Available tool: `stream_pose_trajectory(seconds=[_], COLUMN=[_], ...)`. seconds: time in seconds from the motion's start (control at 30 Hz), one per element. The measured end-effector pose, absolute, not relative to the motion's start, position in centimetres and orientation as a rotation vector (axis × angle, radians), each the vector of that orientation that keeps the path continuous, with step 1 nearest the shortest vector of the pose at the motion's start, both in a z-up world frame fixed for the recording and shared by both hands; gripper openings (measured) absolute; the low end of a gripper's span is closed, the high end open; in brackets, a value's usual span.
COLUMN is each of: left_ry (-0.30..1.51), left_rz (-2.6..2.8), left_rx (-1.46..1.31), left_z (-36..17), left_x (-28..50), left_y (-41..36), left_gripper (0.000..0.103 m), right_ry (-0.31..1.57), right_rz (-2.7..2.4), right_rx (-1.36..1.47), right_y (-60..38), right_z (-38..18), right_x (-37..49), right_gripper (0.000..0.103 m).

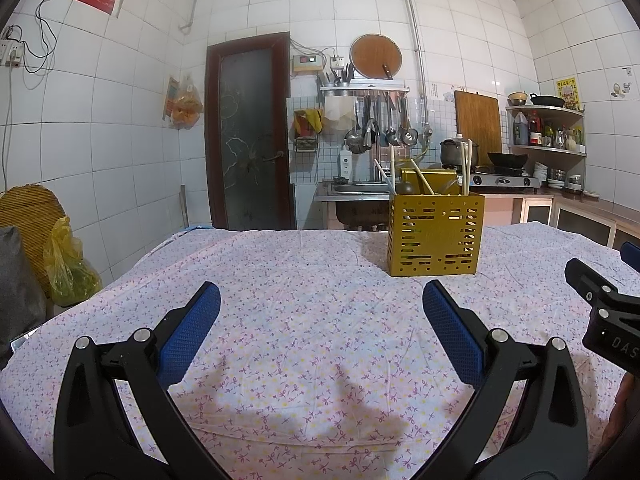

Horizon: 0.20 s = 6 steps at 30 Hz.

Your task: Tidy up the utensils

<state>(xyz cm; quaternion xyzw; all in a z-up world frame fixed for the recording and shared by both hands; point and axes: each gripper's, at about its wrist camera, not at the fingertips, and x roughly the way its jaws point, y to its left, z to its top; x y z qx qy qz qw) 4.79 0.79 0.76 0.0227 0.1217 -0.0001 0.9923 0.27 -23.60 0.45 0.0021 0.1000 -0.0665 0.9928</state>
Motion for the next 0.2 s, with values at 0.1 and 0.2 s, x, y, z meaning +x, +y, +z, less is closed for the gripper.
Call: stream_pose_trajectory(seconds=[0.1, 0.2], left_ry=[0.244, 0.24], left_rz=[-0.003, -0.004], left_rx=[0.048, 0.051], left_z=[0.97, 0.98], left_x=[4.94, 4.92], left_y=[0.8, 0.89], left_gripper=[0.098, 0.098], right_ry=[0.202, 0.201], right_rz=[-0.133, -0.133], right_rx=[0.004, 0.005], right_y=[-23.61, -23.68], right_z=[0.46, 0.46], right_x=[0.29, 0.25], right_gripper=[0.098, 0.098])
